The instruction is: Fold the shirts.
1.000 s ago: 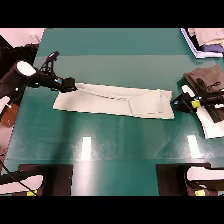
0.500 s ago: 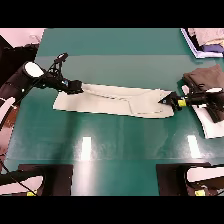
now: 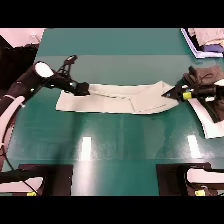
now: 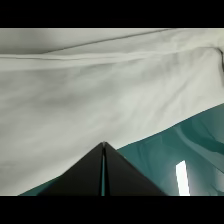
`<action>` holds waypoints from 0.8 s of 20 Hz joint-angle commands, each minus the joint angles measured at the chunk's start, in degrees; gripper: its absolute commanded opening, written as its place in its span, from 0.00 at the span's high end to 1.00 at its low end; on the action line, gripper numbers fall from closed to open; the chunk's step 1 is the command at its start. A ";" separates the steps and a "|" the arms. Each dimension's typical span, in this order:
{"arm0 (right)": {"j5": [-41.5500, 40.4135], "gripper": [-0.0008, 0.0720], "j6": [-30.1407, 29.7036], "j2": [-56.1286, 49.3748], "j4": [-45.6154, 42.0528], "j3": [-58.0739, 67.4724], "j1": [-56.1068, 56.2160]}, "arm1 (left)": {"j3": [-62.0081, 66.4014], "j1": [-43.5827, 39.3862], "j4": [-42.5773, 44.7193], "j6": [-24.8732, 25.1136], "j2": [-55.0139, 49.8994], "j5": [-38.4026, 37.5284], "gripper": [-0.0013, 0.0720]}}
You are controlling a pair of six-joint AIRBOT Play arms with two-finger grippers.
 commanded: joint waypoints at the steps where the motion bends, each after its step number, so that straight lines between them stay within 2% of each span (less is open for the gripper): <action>1: 7.91 0.97 6.25 4.17 -0.24 8.76 1.11 | 6.97 -6.58 0.07 -0.26 -6.29 1.51 0.95; 5: 11.54 0.97 13.97 4.20 -6.47 22.53 7.80 | 19.98 -13.44 -0.02 -0.35 -17.77 2.43 0.95; 9: 13.03 0.97 17.75 1.16 -7.10 33.14 15.72 | 28.44 -16.15 -0.55 -1.99 -27.67 2.45 0.95; 16: 13.92 0.97 21.33 -7.78 -7.58 49.86 26.82 | 30.56 -16.15 0.13 -3.19 -31.71 2.01 0.95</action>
